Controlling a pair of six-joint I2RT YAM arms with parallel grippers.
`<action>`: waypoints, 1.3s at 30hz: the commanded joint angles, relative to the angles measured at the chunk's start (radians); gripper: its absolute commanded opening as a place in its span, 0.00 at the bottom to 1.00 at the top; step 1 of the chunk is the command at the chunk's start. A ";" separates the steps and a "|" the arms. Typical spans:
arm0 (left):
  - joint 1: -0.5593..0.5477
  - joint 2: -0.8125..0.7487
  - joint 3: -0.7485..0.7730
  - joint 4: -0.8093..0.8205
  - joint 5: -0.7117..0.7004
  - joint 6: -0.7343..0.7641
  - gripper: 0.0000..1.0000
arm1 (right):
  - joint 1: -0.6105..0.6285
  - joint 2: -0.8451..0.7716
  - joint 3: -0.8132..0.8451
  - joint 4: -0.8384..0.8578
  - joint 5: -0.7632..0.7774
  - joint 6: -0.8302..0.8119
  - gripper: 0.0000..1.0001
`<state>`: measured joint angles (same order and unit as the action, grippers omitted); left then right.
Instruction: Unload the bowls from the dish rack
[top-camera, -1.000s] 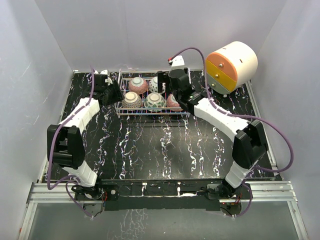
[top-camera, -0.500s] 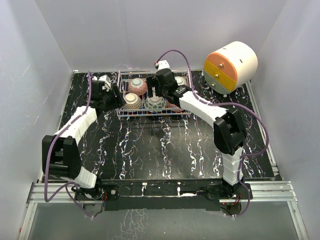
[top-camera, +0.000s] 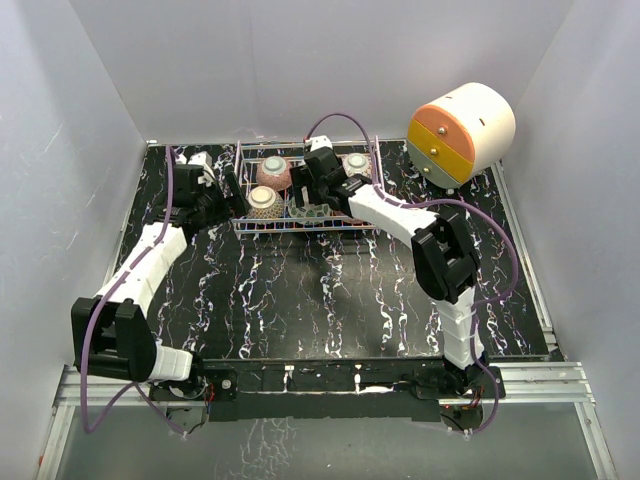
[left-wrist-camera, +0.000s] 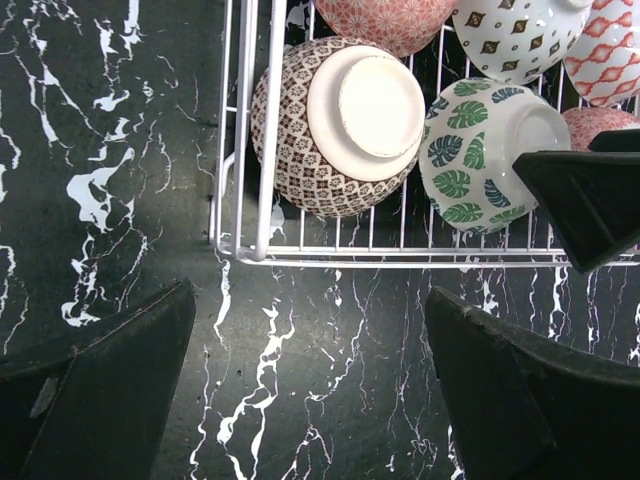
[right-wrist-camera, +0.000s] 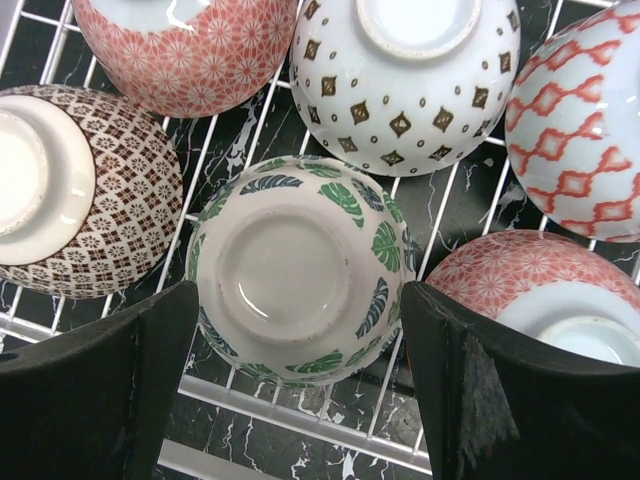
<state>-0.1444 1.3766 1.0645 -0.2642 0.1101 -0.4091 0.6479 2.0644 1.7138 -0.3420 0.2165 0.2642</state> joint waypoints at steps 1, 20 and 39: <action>-0.003 -0.053 0.021 -0.033 -0.038 0.020 0.97 | 0.008 0.020 0.059 0.018 0.008 0.005 0.84; -0.003 -0.073 -0.061 -0.036 -0.024 0.058 0.97 | 0.013 0.068 0.075 0.023 0.080 0.008 0.43; -0.003 -0.120 0.037 -0.097 0.016 0.051 0.97 | 0.012 -0.012 0.191 0.014 0.109 0.000 0.33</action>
<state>-0.1444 1.3113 1.0344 -0.3256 0.0990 -0.3626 0.6655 2.1269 1.8202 -0.3866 0.2909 0.2661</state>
